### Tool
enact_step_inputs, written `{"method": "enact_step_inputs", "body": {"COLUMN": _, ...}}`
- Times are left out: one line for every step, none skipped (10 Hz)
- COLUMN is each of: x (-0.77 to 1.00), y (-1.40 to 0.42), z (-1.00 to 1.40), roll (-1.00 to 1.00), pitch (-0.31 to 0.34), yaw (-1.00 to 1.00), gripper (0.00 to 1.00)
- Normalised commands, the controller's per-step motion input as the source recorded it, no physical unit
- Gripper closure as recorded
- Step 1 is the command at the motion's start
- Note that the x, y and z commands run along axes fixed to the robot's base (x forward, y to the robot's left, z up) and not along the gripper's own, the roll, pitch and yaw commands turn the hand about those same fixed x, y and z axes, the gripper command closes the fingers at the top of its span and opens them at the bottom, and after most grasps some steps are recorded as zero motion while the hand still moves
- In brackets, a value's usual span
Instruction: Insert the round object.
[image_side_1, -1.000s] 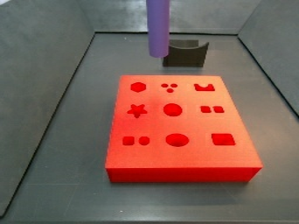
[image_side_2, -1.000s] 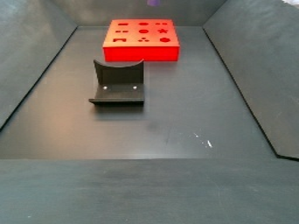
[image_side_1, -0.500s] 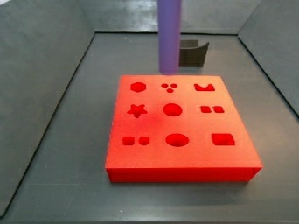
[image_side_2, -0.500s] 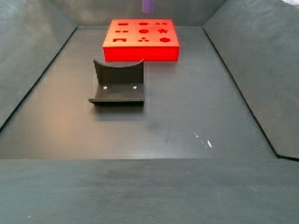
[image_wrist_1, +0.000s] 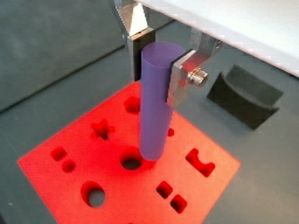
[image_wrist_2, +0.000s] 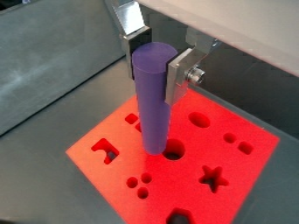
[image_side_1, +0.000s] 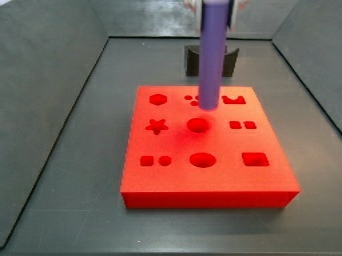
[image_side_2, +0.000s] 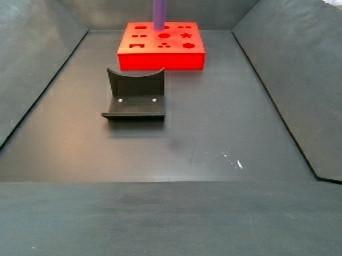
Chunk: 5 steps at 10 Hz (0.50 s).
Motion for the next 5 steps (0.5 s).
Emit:
{"method": "enact_step_inputs", "body": {"x": 0.00, "y": -0.57, "z": -0.25, "roll": 0.18, "pitch": 0.027, "yaw": -0.12, "gripper": 1.00}}
{"method": "enact_step_inputs", "body": {"x": -0.20, "y": -0.44, "z": -0.11, "roll": 0.17, "pitch": 0.043, "yaw": -0.21, "gripper": 1.00}}
{"method": "enact_step_inputs", "body": {"x": -0.37, "y": -0.20, "z": -0.13, "roll": 0.20, "pitch": 0.070, "yaw": -0.27, "gripper": 1.00}}
{"method": "enact_step_inputs", "body": {"x": -0.39, "y": -0.03, "z": -0.15, "roll": 0.17, "pitch": 0.064, "yaw": -0.26, "gripper": 1.00}}
{"method": "enact_step_inputs", "body": {"x": -0.44, "y": 0.00, "z": -0.07, "roll": 0.12, "pitch": 0.076, "yaw": -0.27, "gripper": 1.00}}
